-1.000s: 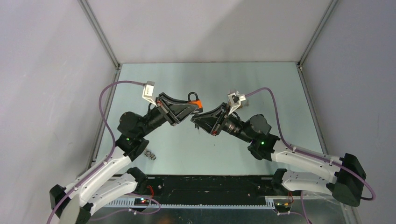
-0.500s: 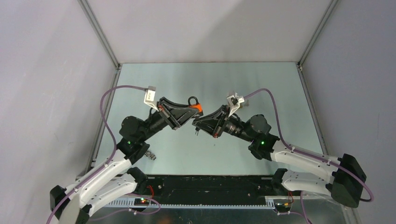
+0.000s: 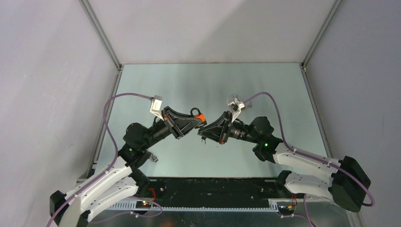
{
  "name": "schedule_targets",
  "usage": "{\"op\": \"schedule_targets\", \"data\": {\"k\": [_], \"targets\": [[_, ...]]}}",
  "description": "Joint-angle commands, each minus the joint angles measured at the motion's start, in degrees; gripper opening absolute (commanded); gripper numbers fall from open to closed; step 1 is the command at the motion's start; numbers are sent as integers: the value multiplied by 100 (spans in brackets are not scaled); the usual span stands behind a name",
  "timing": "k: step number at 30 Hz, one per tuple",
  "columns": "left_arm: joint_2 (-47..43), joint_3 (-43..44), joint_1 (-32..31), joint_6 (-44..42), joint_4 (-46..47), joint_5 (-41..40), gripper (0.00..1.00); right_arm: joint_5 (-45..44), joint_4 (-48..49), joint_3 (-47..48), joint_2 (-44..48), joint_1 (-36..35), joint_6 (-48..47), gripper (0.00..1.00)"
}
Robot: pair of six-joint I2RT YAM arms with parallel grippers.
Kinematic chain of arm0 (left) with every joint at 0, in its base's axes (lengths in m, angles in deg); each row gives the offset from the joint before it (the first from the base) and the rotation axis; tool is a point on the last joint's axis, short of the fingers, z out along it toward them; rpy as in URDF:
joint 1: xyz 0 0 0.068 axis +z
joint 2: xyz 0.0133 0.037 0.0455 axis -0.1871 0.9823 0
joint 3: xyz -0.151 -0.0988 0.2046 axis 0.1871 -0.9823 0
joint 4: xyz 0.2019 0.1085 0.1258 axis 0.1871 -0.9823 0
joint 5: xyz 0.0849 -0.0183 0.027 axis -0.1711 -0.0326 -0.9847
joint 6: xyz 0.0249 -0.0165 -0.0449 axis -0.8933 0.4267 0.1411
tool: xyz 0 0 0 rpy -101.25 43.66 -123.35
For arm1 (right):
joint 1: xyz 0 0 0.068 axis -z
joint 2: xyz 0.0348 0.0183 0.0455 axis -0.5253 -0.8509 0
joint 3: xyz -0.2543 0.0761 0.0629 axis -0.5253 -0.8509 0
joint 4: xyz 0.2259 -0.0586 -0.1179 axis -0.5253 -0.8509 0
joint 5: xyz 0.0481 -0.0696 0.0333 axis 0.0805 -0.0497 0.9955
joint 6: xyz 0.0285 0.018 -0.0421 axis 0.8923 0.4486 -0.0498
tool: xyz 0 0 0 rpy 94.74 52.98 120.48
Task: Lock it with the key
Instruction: Lock the lock.
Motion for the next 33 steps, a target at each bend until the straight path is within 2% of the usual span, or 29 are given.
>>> {"op": "schedule_targets", "data": {"k": [1, 11, 16, 21, 26, 29, 33], "targets": [[-381, 155, 292, -538, 1427, -1458, 0, 1393, -103, -253, -67, -35, 74, 0], [-559, 194, 290, -993, 1657, -7, 0, 2315, 706, -245, -335, 174, 978, 0], [-776, 164, 298, -1256, 1695, -33, 0, 2587, 1381, -244, -536, 210, 1552, 0], [-1047, 118, 295, -1425, 1731, -267, 0, 2623, 1312, -244, -576, 196, 1537, 0], [-1164, 139, 327, -1440, 1573, -689, 0, 2166, 242, -196, -238, 186, 740, 0], [-1007, 161, 323, -1363, 1374, -768, 0, 1245, -843, -122, 54, 218, 117, 0], [-645, 140, 322, -1124, 876, -976, 0, -77, -1740, -111, 424, 482, -1, 0]]}}
